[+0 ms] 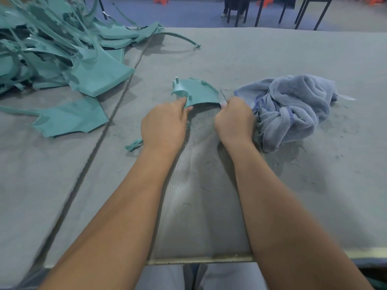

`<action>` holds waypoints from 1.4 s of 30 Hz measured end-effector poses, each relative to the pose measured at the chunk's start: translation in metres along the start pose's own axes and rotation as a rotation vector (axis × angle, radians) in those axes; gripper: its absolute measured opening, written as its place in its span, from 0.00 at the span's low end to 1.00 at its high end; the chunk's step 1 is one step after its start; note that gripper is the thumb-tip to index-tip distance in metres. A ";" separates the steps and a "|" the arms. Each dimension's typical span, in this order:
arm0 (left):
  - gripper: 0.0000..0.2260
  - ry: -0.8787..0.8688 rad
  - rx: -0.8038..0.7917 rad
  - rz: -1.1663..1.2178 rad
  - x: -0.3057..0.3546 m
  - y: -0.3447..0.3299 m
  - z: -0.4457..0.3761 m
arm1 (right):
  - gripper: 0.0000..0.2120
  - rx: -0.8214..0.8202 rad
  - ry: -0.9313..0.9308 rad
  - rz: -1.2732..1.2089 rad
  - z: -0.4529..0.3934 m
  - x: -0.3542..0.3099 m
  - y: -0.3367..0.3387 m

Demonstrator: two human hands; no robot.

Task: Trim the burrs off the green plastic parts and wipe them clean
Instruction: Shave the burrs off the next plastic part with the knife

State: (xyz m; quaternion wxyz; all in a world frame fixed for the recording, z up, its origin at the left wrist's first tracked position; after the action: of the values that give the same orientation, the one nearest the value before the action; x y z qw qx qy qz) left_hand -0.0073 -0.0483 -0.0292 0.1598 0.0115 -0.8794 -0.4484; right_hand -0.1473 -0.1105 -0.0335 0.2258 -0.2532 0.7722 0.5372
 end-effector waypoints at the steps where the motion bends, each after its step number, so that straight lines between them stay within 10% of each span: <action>1: 0.13 0.005 -0.010 0.004 0.001 -0.001 0.000 | 0.06 0.005 0.023 -0.006 0.004 -0.004 -0.002; 15: 0.14 0.063 0.033 0.066 -0.002 -0.004 -0.003 | 0.10 -0.012 0.100 -0.273 0.012 -0.007 -0.002; 26: 0.13 0.063 0.055 0.106 -0.003 -0.001 0.000 | 0.10 -0.305 -0.424 -1.224 0.002 0.002 0.003; 42: 0.17 0.097 -0.008 0.010 -0.007 -0.005 -0.004 | 0.10 -0.156 -0.221 -0.706 -0.005 0.009 0.001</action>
State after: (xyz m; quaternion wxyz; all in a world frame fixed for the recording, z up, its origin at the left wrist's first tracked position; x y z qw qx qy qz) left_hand -0.0006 -0.0536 -0.0329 0.2045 0.0280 -0.8688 -0.4501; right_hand -0.1555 -0.1159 -0.0371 0.4592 -0.4607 0.5650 0.5077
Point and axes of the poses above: each hand's wrist, its own z-axis away from the middle knuckle, its own y-axis out of the back of the hand, x = y × z, the point moved 3 cm from there along -z, towards the middle knuckle, and after that the axes turned 4 degrees about x, right-handed, at the moved point
